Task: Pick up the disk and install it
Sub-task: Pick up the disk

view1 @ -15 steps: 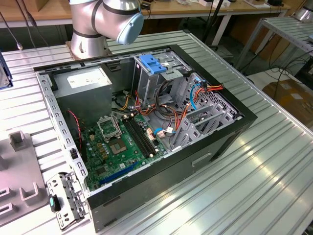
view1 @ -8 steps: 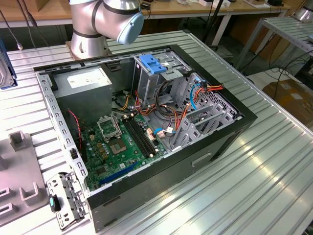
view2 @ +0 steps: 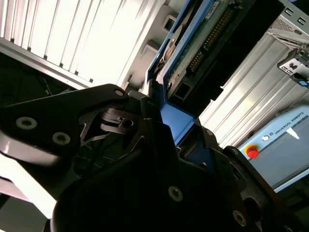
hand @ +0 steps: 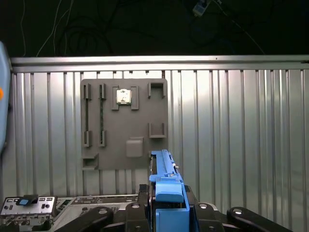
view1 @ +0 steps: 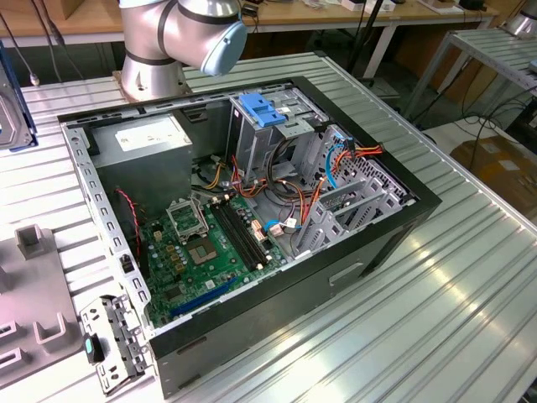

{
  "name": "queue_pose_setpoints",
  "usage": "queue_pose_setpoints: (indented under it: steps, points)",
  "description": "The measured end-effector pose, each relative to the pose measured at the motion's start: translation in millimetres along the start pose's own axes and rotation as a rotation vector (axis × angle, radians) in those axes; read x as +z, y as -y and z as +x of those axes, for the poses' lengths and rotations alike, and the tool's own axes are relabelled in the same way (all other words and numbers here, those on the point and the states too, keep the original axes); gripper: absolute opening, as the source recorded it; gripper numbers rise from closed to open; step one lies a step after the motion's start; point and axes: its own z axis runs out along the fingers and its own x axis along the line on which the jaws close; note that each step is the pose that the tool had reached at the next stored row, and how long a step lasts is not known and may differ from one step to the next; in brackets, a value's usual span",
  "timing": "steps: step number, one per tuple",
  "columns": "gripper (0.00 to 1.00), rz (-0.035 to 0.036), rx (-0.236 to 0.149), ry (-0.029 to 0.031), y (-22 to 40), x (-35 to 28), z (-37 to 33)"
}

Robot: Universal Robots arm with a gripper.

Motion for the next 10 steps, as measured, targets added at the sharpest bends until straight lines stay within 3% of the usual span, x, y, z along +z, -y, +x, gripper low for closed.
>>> queue_pose_setpoints:
  steps: [10]
  points:
    - [0.37,0.0001,0.0,0.0,11.1,-0.1,-0.1]
